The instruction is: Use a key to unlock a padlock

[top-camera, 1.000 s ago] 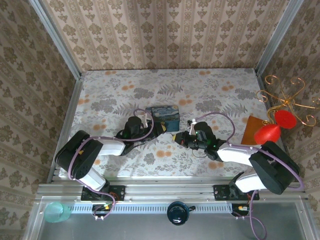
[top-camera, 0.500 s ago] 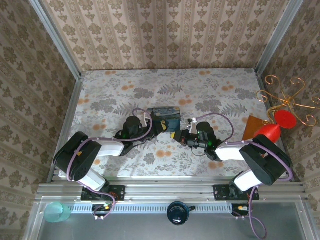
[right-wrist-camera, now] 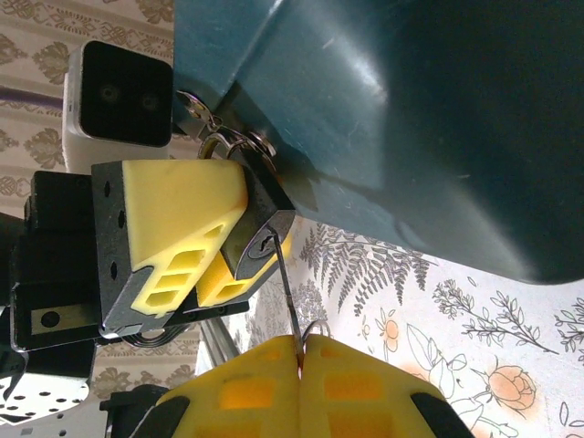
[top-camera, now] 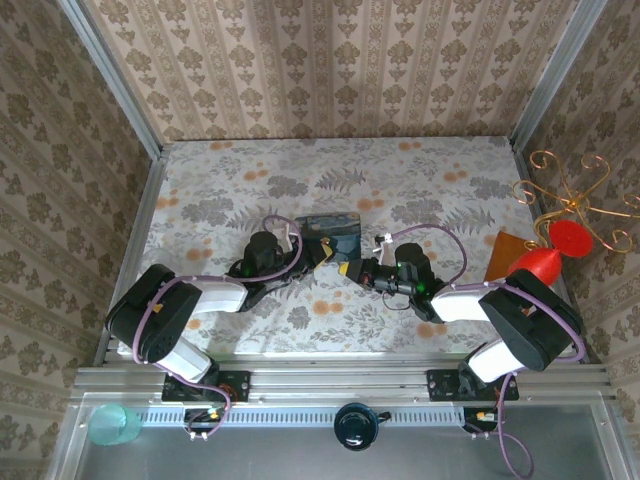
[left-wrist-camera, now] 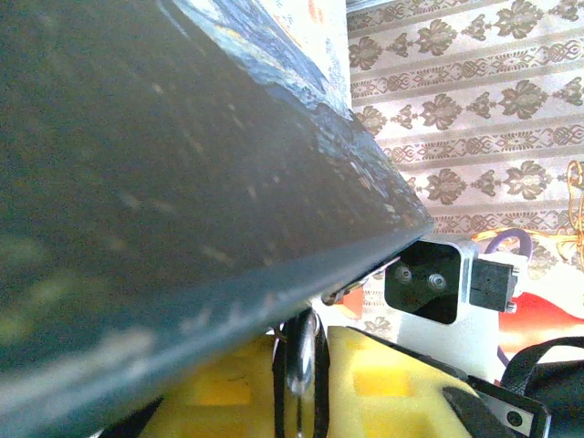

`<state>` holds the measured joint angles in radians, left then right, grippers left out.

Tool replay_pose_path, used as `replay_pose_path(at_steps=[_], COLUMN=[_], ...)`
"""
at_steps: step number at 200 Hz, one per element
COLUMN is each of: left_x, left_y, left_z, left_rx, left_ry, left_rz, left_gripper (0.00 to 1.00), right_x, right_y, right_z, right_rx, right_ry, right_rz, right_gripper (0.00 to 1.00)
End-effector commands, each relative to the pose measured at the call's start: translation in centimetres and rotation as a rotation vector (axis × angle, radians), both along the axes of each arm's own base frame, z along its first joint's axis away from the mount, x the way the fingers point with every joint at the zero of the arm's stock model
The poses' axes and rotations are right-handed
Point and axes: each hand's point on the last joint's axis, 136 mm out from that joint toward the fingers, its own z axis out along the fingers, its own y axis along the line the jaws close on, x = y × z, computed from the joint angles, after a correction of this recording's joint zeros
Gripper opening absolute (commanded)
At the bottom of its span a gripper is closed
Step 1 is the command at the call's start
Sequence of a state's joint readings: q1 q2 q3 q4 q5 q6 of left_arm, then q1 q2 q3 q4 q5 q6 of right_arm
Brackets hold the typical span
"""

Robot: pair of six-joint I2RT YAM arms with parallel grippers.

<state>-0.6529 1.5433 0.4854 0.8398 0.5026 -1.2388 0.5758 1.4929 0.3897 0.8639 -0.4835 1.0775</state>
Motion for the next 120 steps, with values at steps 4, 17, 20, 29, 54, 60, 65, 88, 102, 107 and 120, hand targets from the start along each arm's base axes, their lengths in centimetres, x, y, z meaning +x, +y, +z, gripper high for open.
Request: replay_pose_path(at_steps=[4,17,20,29,54,60,65,88,102,107,120], left_x=[0.0,0.0,0.0,0.0,0.0,0.0,0.0,0.0,0.0,0.1,0.1], left_y=[-0.8,-0.8,-0.9,-1.0,-1.1,-1.0,-1.1,-1.1,-1.1,-1.1,-1.0], left_z=[4.2,4.4,4.4,4.7,5.0,5.1,5.3,5.6,5.8,5.9,5.9], left_rx=[-0.101,-0.108,-0.111,-0.118,-0.125,-0.126,-0.129,-0.138,-0.142,-0.144,-0.145], left_ry=[-0.094,-0.098,-0.099,-0.100,-0.099,-0.100,-0.102,-0.109,-0.116,-0.115,-0.117], left_rz=[-0.040,-0.042,-0.043,-0.048,-0.051,-0.049,-0.050,-0.050,-0.050,-0.048,-0.044], left_gripper=[0.00,0.00,0.00,0.00,0.00,0.00,0.00,0.00,0.00,0.00,0.00], right_x=[0.0,-0.1,-0.1,-0.1,-0.2,-0.2,-0.2,-0.2,-0.2,-0.2,-0.2], right_y=[0.3,0.3,0.3,0.3,0.4,0.3,0.3,0.3,0.3,0.3,0.3], right_z=[2.3,2.4,2.4,2.6,2.9,2.9,3.0,3.1,3.1,3.0,2.9], right_rx=[0.050,0.054,0.054,0.062,0.072,0.073,0.076,0.077,0.077,0.075,0.069], right_ry=[-0.083,-0.086,-0.088,-0.095,-0.101,-0.102,-0.105,-0.106,-0.106,-0.104,-0.101], right_rz=[0.026,0.028,0.027,0.027,0.032,0.030,0.030,0.027,0.029,0.029,0.031], right_gripper=[0.00,0.00,0.00,0.00,0.00,0.00,0.00,0.00,0.00,0.00,0.00])
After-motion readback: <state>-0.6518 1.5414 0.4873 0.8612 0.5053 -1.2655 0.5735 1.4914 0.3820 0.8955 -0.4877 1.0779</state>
